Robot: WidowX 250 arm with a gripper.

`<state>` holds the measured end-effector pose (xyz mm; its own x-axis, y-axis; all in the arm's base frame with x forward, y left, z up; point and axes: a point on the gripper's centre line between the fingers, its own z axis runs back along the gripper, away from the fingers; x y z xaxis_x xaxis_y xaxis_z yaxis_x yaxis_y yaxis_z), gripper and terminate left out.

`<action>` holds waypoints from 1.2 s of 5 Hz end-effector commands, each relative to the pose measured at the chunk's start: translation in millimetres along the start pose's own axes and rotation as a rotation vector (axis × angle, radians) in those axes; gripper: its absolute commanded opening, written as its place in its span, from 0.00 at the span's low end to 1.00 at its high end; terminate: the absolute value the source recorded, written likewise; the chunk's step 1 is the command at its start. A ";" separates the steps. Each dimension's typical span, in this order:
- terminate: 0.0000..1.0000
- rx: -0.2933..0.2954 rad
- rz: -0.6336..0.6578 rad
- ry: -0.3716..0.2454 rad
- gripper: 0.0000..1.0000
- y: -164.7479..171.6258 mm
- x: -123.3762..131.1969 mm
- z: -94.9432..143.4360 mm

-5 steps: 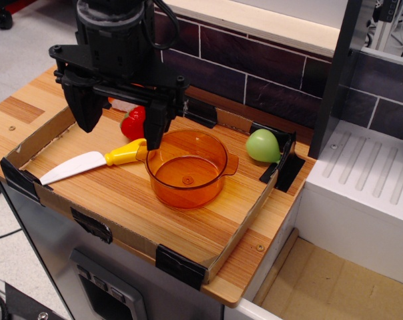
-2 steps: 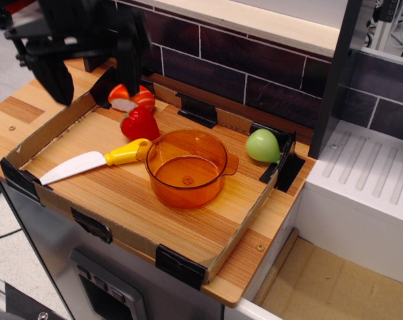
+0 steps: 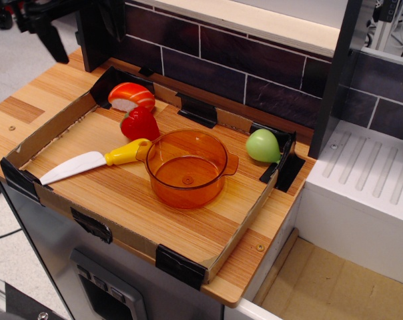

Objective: Put sushi in pot

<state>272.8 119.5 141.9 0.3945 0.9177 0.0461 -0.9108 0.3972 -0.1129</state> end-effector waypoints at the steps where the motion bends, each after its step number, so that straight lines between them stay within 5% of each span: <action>1: 0.00 0.027 0.432 -0.062 1.00 -6.7 31.8 -20.1; 2: 0.00 -0.028 0.521 -0.044 1.00 -12.0 40.2 -40.9; 6: 0.00 -0.048 0.494 -0.111 1.00 -27.3 62.5 -95.4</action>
<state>339.2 159.9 38.4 -0.0950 0.9934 0.0647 -0.9857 -0.0848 -0.1456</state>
